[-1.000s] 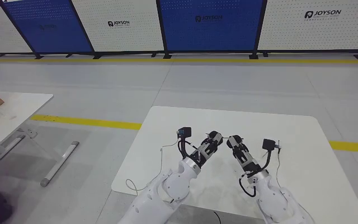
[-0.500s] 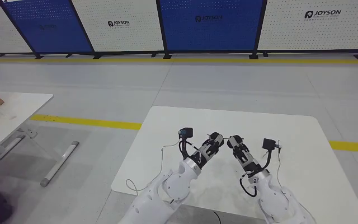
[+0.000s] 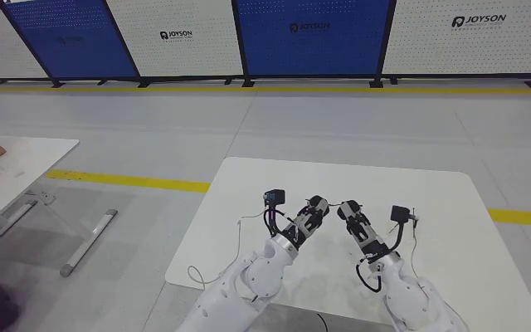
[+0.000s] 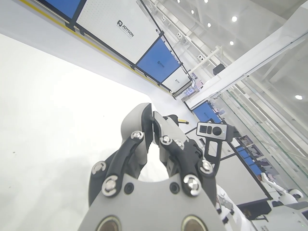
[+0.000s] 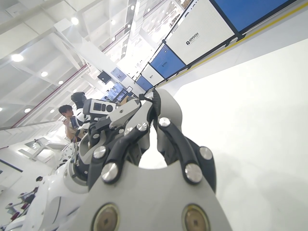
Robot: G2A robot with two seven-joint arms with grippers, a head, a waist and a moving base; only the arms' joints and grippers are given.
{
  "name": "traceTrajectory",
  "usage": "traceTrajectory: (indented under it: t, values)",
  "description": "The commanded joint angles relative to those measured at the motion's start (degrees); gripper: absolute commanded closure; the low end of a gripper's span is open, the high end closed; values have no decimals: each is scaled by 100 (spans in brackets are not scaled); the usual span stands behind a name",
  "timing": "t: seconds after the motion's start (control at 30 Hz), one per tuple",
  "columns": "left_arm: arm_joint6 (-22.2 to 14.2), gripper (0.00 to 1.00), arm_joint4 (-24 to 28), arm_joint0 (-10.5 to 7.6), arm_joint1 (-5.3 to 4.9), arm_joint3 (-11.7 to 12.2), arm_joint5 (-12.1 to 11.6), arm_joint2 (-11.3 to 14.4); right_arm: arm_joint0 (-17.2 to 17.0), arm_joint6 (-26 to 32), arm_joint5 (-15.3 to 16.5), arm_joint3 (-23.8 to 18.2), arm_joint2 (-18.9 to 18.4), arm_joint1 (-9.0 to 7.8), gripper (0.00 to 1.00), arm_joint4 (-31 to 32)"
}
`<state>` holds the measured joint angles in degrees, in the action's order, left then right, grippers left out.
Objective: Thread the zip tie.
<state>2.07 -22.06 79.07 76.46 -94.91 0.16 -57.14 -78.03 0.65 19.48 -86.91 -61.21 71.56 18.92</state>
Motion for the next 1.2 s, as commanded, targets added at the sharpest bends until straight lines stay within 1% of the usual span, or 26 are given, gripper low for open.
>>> traceTrajectory:
  t: [0.0, 0.17, 0.4, 0.47, 0.57, 0.63, 0.73, 0.87, 1.17]
  values:
    - [-23, 100, -6, -5, 1, 6, 12, 5, -1, -27, 0, 0, 3, -2, 100, 17]
    - [-129, 100, -56, -25, 1, 13, 51, 24, -2, -113, 0, 3, 7, -7, 100, 87]
    - [-150, 100, -19, -38, 7, 14, 68, 15, -1, -185, 0, 21, 14, -10, 100, 145]
    - [-147, 98, -14, -38, 9, 17, 76, 12, 3, -195, 0, 33, 17, -9, 100, 153]
    - [-147, 91, -5, -39, 11, 21, 83, 10, 5, -206, 0, 45, 19, -8, 100, 169]
    - [-148, 84, 3, -40, 13, 23, 88, 10, 4, -215, 0, 50, 18, -8, 100, 180]
    - [-154, 80, 7, -40, 16, 28, 95, 15, 0, -227, 0, 56, 18, -9, 100, 197]
    - [-176, 81, -28, -46, 19, 40, 114, 37, -8, -251, 0, 55, 19, -10, 100, 233]
    - [-182, 95, -71, -59, 29, 51, 144, 68, -24, -314, 0, 64, 45, -13, 100, 340]
